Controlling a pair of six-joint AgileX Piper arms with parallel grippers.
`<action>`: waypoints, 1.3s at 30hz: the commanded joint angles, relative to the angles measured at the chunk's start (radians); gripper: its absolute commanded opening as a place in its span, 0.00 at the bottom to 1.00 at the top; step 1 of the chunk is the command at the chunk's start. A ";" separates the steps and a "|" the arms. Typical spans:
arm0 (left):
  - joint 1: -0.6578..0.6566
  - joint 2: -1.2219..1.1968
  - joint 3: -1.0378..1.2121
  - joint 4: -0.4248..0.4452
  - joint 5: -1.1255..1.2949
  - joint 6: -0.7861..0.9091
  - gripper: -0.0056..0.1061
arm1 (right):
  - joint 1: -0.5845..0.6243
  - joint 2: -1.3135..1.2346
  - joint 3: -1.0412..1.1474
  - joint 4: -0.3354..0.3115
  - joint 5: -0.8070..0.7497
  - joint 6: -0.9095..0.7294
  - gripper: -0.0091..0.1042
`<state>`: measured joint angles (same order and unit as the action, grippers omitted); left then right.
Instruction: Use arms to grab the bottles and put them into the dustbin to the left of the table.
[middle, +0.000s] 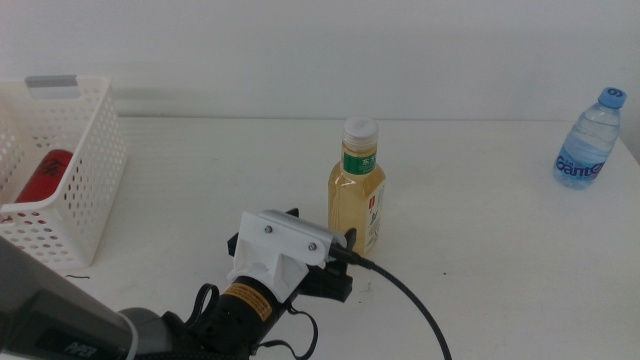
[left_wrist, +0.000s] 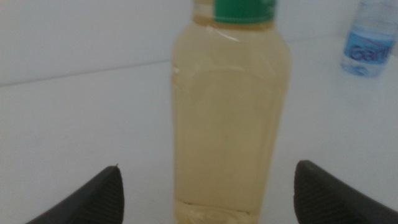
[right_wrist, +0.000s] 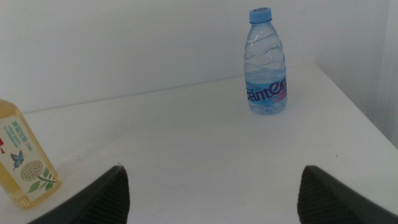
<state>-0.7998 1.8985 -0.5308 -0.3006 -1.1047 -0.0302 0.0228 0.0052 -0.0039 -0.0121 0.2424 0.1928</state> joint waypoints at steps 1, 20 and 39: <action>-0.004 0.003 -0.012 -0.032 -0.008 0.007 0.89 | -0.005 -0.005 0.004 -0.010 -0.006 -0.002 0.80; 0.023 0.193 -0.213 0.022 -0.025 -0.079 0.89 | -0.005 -0.005 0.004 -0.010 -0.006 -0.002 0.80; 0.074 0.300 -0.376 0.096 0.055 -0.061 0.89 | -0.005 -0.005 0.004 -0.010 -0.006 -0.002 0.80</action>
<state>-0.7279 2.1981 -0.8962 -0.1961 -1.0453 -0.0960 0.0228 0.0052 -0.0039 -0.0121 0.2424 0.1928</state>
